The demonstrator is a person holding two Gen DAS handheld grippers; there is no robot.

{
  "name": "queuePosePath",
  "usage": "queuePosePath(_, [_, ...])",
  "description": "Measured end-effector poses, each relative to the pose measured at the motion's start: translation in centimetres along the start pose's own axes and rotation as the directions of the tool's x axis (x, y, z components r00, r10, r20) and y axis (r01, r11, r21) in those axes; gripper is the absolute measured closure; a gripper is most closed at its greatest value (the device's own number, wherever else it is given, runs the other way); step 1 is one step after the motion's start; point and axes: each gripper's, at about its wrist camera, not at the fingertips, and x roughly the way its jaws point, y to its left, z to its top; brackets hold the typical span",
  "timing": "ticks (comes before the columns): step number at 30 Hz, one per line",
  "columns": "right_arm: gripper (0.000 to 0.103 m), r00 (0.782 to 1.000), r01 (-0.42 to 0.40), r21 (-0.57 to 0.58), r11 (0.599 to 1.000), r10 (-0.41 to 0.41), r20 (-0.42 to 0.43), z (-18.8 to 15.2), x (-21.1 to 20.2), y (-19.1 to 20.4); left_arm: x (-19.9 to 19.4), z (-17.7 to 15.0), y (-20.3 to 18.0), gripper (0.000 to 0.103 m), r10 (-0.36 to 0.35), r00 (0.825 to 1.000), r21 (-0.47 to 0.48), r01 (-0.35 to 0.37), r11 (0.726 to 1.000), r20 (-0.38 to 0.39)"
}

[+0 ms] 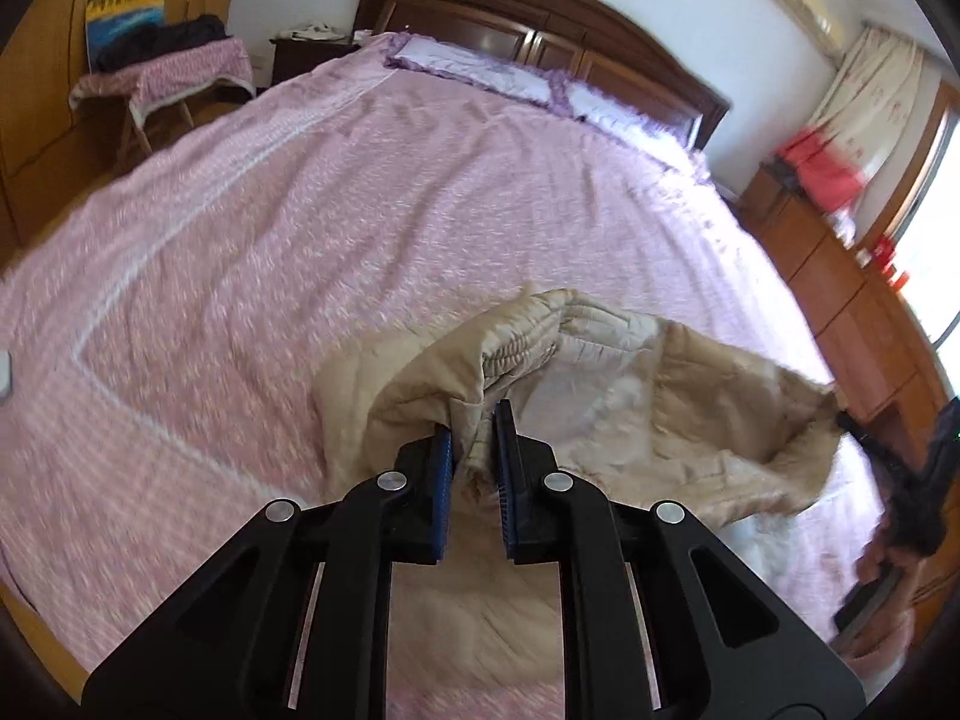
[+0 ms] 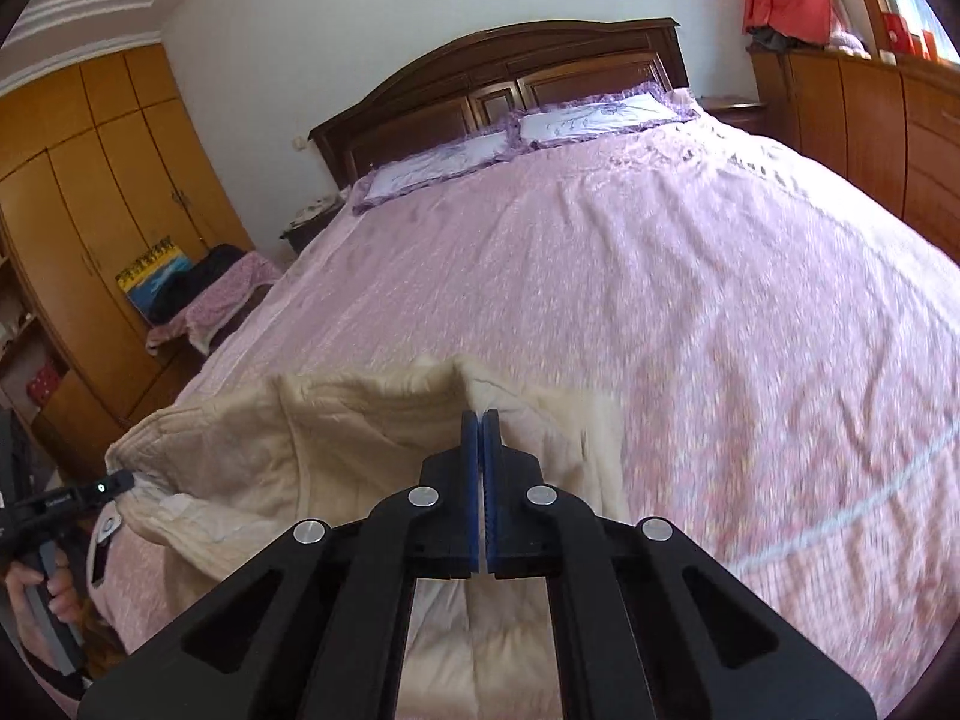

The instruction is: Fold large clothes

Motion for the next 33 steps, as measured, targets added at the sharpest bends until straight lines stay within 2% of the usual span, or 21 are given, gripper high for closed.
queuePosePath(6, [0.101, 0.994, 0.089, -0.055, 0.995, -0.093, -0.064, 1.0, 5.0, -0.6, 5.2, 1.4, -0.1, 0.086, 0.1, 0.993, 0.071, -0.096, 0.993, -0.058])
queuePosePath(9, [0.101, 0.988, 0.105, -0.064, 0.992, -0.112, -0.11, 0.6, 7.4, -1.0, 7.0, 1.3, 0.0, 0.081, 0.119, 0.991, 0.066, -0.114, 0.991, -0.064])
queuePosePath(11, [0.099, 0.984, 0.112, -0.062, 0.992, -0.119, -0.135, -0.1, 8.7, -1.3, 7.7, 0.9, -0.1, 0.069, 0.132, 0.989, 0.069, -0.128, 0.989, -0.061])
queuePosePath(14, [0.089, 0.983, 0.102, -0.057, 0.993, -0.109, -0.147, -1.1, 9.7, -1.6, 8.0, 0.3, 0.1, 0.063, 0.129, 0.99, 0.055, -0.126, 0.991, -0.065])
queuePosePath(15, [0.088, 0.984, 0.094, -0.047, 0.994, -0.1, -0.146, -1.3, 9.8, -1.8, 7.8, 0.3, 0.2, 0.063, 0.123, 0.991, 0.054, -0.12, 0.991, -0.061])
queuePosePath(17, [0.085, 0.986, 0.08, -0.021, 0.997, -0.082, -0.146, -1.3, 9.7, -2.2, 7.4, 0.2, 0.2, 0.054, 0.112, 0.992, 0.059, -0.109, 0.992, -0.06])
queuePosePath(19, [0.08, 0.987, 0.073, -0.01, 0.997, -0.073, -0.143, -1.2, 9.5, -2.6, 6.7, 0.2, 0.5, 0.053, 0.093, 0.994, 0.057, -0.089, 0.994, -0.061])
queuePosePath(20, [0.074, 0.987, 0.074, -0.009, 0.997, -0.075, -0.14, -1.1, 9.3, -2.7, 6.2, 0.2, 0.6, 0.049, 0.087, 0.994, 0.054, -0.083, 0.995, -0.063])
queuePosePath(21, [0.06, 0.987, 0.086, -0.009, 0.996, -0.087, -0.136, -1.0, 9.0, -2.7, 5.8, 0.2, 0.8, 0.044, 0.074, 0.995, 0.047, -0.071, 0.996, -0.066])
queuePosePath(22, [0.051, 0.988, 0.098, -0.008, 0.995, -0.099, -0.122, -0.9, 8.5, -2.9, 5.5, 0.2, 0.8, 0.033, 0.067, 0.996, 0.042, -0.064, 0.997, -0.067])
queuePosePath(23, [0.043, 0.989, 0.093, -0.008, 0.996, -0.093, -0.113, -0.8, 8.2, -2.8, 4.9, 0.2, 1.0, 0.031, 0.065, 0.996, 0.033, -0.063, 0.997, -0.068])
queuePosePath(29, [0.04, 0.993, 0.067, 0.001, 0.998, -0.067, -0.095, -0.5, 6.2, -3.7, 2.8, -0.2, 1.9, 0.029, 0.027, 0.998, 0.019, -0.026, 0.999, -0.061])
queuePosePath(32, [0.039, 0.994, 0.093, 0.031, 0.995, -0.09, -0.067, -0.5, 4.9, -4.6, 2.3, -0.7, 2.0, 0.028, 0.048, 0.997, 0.035, -0.045, 0.998, -0.064])
queuePosePath(33, [0.034, 0.993, 0.103, 0.046, 0.994, -0.1, -0.062, -0.5, 4.5, -4.9, 2.2, -0.9, 2.0, 0.028, 0.049, 0.996, 0.048, -0.045, 0.998, -0.069])
